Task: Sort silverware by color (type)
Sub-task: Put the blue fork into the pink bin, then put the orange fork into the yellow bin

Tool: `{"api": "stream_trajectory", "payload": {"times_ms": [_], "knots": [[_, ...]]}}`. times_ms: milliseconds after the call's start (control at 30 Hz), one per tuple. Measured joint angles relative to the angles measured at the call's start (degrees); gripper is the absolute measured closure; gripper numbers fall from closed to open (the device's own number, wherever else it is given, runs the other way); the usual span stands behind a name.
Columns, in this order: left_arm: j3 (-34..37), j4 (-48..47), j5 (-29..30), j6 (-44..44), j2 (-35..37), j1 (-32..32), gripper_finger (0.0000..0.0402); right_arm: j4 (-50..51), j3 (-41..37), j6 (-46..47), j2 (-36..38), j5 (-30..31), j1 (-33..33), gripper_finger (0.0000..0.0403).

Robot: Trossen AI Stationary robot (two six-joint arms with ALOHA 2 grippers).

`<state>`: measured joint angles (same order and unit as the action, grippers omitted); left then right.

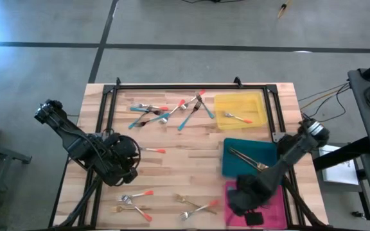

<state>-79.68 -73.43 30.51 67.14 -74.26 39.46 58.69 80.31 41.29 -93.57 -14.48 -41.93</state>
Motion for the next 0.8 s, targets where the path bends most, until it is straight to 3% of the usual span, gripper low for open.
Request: {"api": "stream_trajectory", "payload": {"times_ms": [100,233,400,800], "knots": [[0.0,2.07,-0.04,0.01,0.0,0.18,0.0325,-7.1,-6.32,9.09,2.69,5.99,-2.83,0.0394],[0.0,3.95,-0.46,0.04,0.0,0.69,0.0325,-7.39,-10.28,16.51,4.32,9.44,-3.85,0.0394],[0.0,4.43,-2.89,1.29,0.0,1.46,0.0325,-7.28,-11.26,17.06,4.3,9.49,-3.96,0.0379],[0.23,2.86,-4.55,1.5,0.0,8.86,0.0325,-8.76,-6.82,19.02,4.3,10.95,-3.19,0.0289]]}}
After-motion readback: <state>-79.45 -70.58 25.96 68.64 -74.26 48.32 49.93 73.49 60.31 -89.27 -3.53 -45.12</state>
